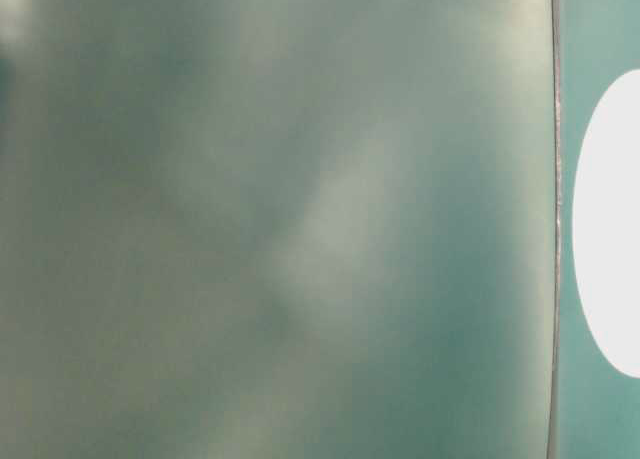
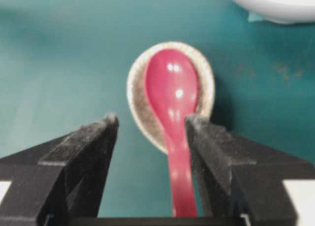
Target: Scoop the yellow hexagonal prism block from the bowl with a spoon using the right arm.
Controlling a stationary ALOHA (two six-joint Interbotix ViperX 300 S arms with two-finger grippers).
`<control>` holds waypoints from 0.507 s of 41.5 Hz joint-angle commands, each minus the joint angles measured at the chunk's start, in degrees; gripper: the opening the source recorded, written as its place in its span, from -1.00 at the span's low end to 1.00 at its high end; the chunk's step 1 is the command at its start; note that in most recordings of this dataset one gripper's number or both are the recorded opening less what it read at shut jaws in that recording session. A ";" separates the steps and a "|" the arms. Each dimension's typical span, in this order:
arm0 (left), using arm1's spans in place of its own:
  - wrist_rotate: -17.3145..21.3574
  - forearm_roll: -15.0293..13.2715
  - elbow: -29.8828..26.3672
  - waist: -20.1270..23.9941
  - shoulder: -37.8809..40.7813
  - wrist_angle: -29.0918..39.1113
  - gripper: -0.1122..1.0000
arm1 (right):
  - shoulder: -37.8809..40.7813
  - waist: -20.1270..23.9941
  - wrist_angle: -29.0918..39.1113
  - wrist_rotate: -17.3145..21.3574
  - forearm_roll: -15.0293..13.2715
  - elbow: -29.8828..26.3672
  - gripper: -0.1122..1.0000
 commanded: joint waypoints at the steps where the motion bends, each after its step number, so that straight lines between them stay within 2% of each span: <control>1: -0.09 0.09 -1.58 0.00 0.53 -0.53 -0.79 | 1.23 -0.26 -5.01 -0.70 0.53 0.62 0.28; 11: -0.09 0.00 -1.49 0.09 0.53 -0.35 -0.79 | 6.33 -0.26 -16.61 -3.08 2.29 3.78 0.27; 21: -0.09 0.09 -1.41 0.00 0.62 -0.18 -0.79 | 10.90 -0.26 -21.45 -3.52 2.29 4.92 0.27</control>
